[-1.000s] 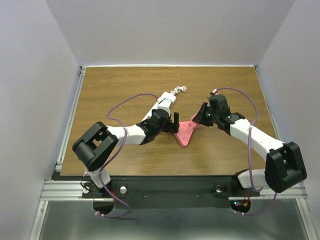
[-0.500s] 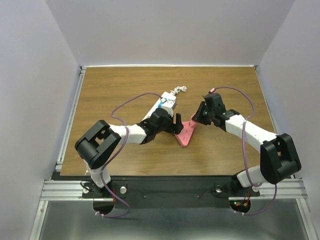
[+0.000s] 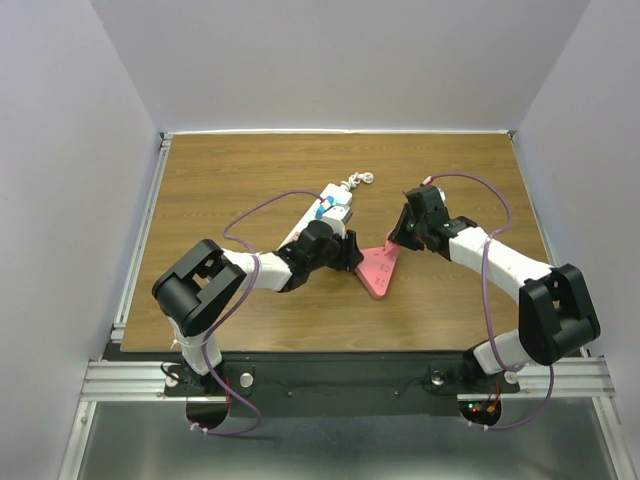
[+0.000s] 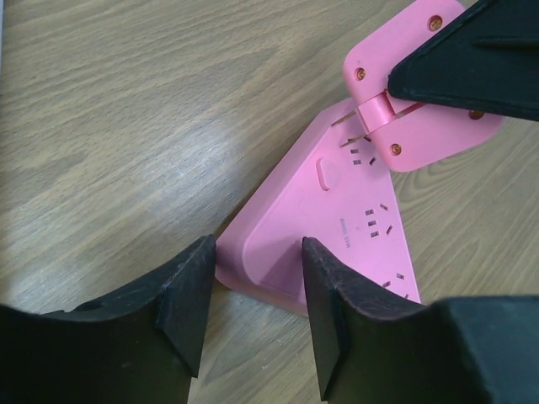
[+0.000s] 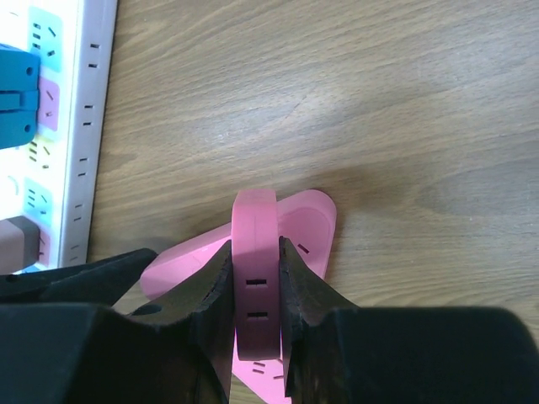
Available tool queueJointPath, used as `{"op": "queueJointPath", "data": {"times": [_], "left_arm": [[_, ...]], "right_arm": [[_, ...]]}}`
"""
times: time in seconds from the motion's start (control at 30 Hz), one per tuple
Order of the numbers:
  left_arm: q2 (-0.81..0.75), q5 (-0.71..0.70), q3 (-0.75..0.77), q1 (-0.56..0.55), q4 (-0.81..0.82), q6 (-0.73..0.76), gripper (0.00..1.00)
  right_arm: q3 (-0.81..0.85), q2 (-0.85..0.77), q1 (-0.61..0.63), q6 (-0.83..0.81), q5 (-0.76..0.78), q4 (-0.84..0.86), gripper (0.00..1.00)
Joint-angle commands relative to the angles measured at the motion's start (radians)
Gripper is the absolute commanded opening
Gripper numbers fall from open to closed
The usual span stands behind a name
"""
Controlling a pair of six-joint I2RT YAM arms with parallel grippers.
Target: Insert the plug
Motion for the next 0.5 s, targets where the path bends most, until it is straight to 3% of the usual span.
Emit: {"op": "queueJointPath", "data": {"times": [0.0, 0.23, 0.47], "left_arm": [[0.004, 0.036, -0.021, -0.001, 0.031, 0.008, 0.39], [0.004, 0.059, -0.046, -0.001, 0.058, -0.007, 0.25], [0.006, 0.064, -0.060, -0.001, 0.082, -0.010, 0.21]], "right_arm": [[0.041, -0.021, 0.012, 0.017, 0.050, -0.053, 0.01], [0.047, -0.048, 0.016, 0.032, 0.094, -0.117, 0.00], [0.055, -0.104, 0.019, 0.043, 0.110, -0.157, 0.00]]}}
